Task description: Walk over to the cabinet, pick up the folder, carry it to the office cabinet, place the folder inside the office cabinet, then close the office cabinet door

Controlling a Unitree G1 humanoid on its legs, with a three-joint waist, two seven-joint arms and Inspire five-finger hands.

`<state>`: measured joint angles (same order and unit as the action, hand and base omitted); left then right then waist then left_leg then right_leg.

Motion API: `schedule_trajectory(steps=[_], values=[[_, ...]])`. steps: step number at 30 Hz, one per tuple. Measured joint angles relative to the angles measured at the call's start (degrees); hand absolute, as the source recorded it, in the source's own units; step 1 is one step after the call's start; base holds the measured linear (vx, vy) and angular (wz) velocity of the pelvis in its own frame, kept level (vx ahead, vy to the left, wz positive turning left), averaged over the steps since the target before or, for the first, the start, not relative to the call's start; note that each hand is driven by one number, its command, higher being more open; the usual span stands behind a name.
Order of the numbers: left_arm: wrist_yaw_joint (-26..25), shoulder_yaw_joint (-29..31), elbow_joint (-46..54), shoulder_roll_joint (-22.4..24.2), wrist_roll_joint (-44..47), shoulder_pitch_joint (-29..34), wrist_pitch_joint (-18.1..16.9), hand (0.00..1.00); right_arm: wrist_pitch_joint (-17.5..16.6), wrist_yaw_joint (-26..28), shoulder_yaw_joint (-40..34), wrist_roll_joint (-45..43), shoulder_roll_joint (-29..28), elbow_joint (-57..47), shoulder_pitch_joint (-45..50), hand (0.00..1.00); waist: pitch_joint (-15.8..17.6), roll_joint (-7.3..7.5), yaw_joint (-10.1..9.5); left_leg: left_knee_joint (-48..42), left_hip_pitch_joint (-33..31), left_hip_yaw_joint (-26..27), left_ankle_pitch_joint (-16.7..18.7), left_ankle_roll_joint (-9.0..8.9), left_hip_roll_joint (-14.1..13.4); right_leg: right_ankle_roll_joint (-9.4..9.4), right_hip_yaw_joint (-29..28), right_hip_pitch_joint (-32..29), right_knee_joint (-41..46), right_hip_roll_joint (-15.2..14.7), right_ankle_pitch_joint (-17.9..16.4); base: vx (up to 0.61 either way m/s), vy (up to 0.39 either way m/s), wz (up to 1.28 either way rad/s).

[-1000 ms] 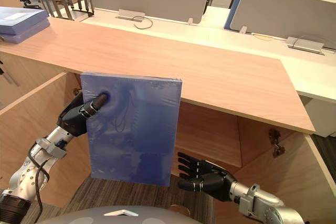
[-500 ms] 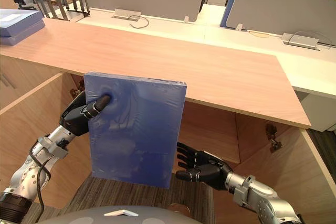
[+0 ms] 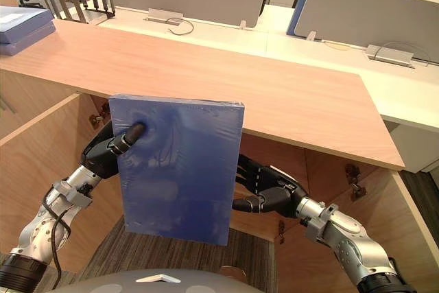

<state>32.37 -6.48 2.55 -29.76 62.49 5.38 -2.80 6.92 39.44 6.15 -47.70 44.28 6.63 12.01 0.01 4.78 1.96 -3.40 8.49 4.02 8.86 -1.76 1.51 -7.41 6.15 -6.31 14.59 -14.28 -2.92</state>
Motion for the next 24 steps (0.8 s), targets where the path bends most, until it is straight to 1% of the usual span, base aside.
schedule_trajectory(steps=[7,12,14,16,24], values=[[-0.06,0.04,0.0,0.28,0.75,1.49,-0.79,0.0,0.01,-0.01,-1.44,-0.5,0.0,-1.27,-0.63,1.0,0.03,0.15,0.11,-0.13,-0.11,0.28,0.01,-0.01,-0.15,-0.29,-0.14,0.15,-0.86,0.26,0.63,0.0,0.0,-0.02],[-0.06,-0.01,-0.01,0.27,1.03,1.98,-0.79,0.0,0.03,0.02,-2.19,-1.18,0.0,-2.15,-0.26,1.0,0.04,0.33,0.69,-0.21,-0.12,0.37,0.01,-0.01,-0.14,-0.27,-0.22,0.16,-0.87,0.26,0.67,0.0,0.0,0.0],[-0.05,-0.04,-0.11,0.27,1.06,1.96,-0.79,0.0,0.06,0.04,-2.31,-3.24,0.0,-2.69,0.69,1.0,0.04,0.33,1.06,-0.21,-0.12,0.38,0.02,-0.01,-0.14,-0.27,-0.23,0.16,-0.88,0.27,0.67,0.0,0.0,0.0],[0.01,-0.09,-0.58,0.27,1.04,1.96,-0.78,0.0,0.23,0.13,-2.31,-3.31,0.0,-3.0,1.22,1.0,0.04,0.33,1.32,-0.2,-0.1,0.45,0.02,-0.02,-0.13,-0.27,-0.29,0.15,-0.9,0.28,0.67,0.0,0.0,0.0],[0.04,-1.55,-5.93,0.0,-2.22,1.88,-0.53,0.0,1.2,1.27,-2.38,-6.22,-0.26,-3.83,4.24,1.0,0.02,0.29,1.65,-0.24,0.01,1.24,0.12,-0.1,-0.13,-0.31,-1.19,-0.26,-0.82,0.49,0.78,0.0,0.001,-0.05]])
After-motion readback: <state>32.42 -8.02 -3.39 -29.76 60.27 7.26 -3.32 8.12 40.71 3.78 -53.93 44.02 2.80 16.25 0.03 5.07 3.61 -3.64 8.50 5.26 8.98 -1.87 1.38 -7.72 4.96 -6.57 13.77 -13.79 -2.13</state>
